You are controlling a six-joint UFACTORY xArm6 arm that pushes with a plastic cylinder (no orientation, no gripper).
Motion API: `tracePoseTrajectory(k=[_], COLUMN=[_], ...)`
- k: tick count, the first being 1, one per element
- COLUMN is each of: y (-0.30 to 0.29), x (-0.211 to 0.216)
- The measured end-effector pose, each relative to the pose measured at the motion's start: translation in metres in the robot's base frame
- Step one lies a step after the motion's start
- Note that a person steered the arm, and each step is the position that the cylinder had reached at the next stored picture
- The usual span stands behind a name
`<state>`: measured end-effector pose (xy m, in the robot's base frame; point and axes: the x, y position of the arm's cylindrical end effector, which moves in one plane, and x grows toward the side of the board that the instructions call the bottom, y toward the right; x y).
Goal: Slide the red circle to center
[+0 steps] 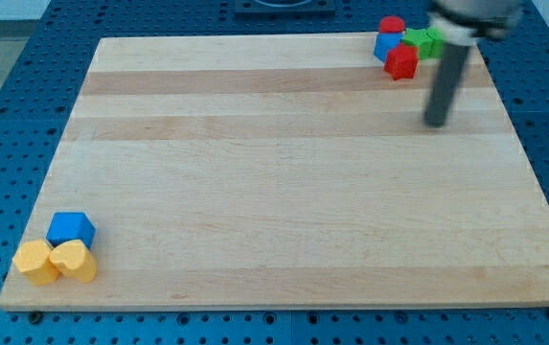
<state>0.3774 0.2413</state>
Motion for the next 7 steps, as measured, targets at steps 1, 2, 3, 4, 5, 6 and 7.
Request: tracePoseTrajectory(k=[1, 2, 3, 4, 5, 6, 7], y=[0.097, 0.103, 0.082, 0.07, 0.042, 0.025, -0.016], x=[-0.041, -0.067, -0.117, -0.144, -0.185, -0.185, -0.185])
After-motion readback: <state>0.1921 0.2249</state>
